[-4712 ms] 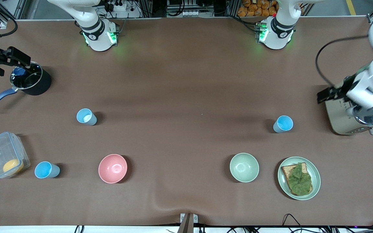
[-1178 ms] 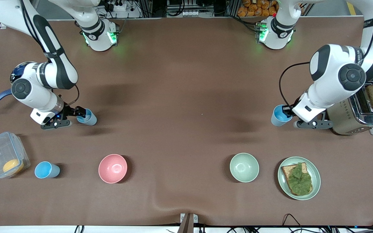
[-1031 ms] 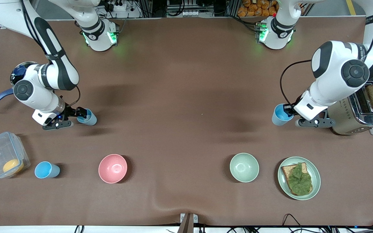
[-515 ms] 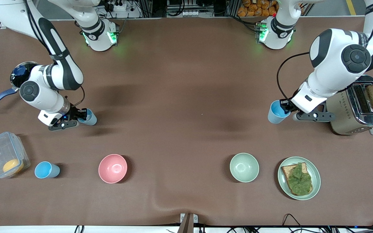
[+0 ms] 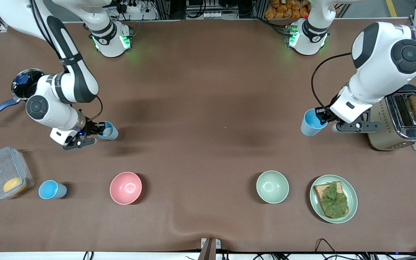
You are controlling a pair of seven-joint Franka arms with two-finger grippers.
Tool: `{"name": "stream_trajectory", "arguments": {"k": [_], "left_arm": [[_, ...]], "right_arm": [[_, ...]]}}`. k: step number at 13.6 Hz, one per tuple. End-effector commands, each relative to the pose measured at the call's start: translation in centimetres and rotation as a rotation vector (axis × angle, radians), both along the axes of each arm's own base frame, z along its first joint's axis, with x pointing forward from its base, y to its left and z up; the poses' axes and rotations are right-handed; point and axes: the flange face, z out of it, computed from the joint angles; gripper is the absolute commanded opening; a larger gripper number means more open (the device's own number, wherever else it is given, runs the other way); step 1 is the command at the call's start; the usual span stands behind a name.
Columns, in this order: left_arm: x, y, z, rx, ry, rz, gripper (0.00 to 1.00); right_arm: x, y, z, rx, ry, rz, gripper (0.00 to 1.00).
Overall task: Stack blue cups with both arms
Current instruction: 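Carry both blue cups toward the table middle, bringing them together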
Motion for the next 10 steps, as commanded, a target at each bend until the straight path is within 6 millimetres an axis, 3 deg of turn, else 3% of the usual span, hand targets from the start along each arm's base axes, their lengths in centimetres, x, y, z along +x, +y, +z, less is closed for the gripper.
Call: {"name": "stream_trajectory", "arguments": {"k": [1, 5, 8, 10], "left_arm": [[0.0, -0.8, 1.1, -0.037, 0.011, 0.027, 0.0], [-0.4, -3.6, 0.3, -0.039, 0.031, 0.087, 0.0], [-1.0, -7.7, -0.6, -0.041, 0.052, 0.145, 0.0], [-1.2, -10.2, -1.2, -0.043, 0.063, 0.193, 0.0]], "right_arm": [[0.5, 5.6, 1.2, 0.018, -0.003, -0.038, 0.0], [-1.4, 19.2, 3.8, 0.047, -0.034, -0.14, 0.0], [-4.2, 30.1, 2.8, 0.055, -0.022, -0.267, 0.0], [-6.1, 35.5, 0.9, 0.075, -0.04, -0.34, 0.0]]}}
